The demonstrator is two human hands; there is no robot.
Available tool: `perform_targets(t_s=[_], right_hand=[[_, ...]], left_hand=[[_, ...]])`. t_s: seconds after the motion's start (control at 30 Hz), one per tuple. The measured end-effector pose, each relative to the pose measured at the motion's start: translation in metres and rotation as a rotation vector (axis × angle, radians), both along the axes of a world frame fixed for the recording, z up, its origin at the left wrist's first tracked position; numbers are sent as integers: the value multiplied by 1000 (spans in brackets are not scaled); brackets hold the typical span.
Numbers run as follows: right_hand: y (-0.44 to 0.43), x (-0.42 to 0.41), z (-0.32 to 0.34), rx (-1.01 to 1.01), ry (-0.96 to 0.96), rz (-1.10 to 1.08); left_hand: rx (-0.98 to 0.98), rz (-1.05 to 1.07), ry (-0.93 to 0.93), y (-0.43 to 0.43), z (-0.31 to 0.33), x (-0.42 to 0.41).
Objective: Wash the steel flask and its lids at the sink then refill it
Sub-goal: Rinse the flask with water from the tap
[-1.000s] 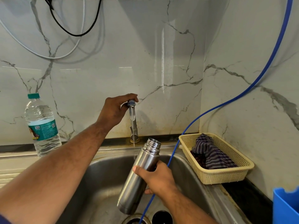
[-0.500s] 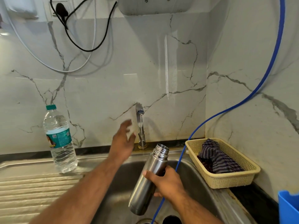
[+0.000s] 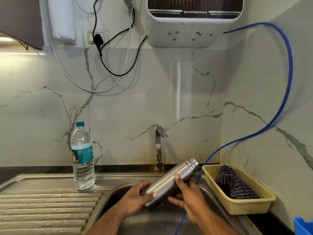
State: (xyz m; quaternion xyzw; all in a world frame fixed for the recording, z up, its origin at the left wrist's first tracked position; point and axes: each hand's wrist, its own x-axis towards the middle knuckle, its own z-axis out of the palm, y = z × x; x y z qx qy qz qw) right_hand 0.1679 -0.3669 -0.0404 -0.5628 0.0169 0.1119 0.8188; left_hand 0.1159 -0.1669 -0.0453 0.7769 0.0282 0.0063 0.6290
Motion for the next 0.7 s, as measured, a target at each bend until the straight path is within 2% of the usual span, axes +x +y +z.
perform_targets(t_s=[0.17,0.27,0.37,0.5,0.63,0.7], right_hand=[[12,1,15,-32,7,-23],[23,5,18,64,13,16],[37,7,10,109,1,9],[42,16,-1,176,33,-13],[32,24,-6,209,-36,62],[32,24,-7,201,-42,93]], left_hand=[[-405,127,-23,-6,11,-2],[-478,211,10,-11,16,-2],[-569,169,94,-7,14,1],[-544,81,21,-2,5,10],[-566,141,31,-3,0,17],[-478,187,70,-3,1,19]])
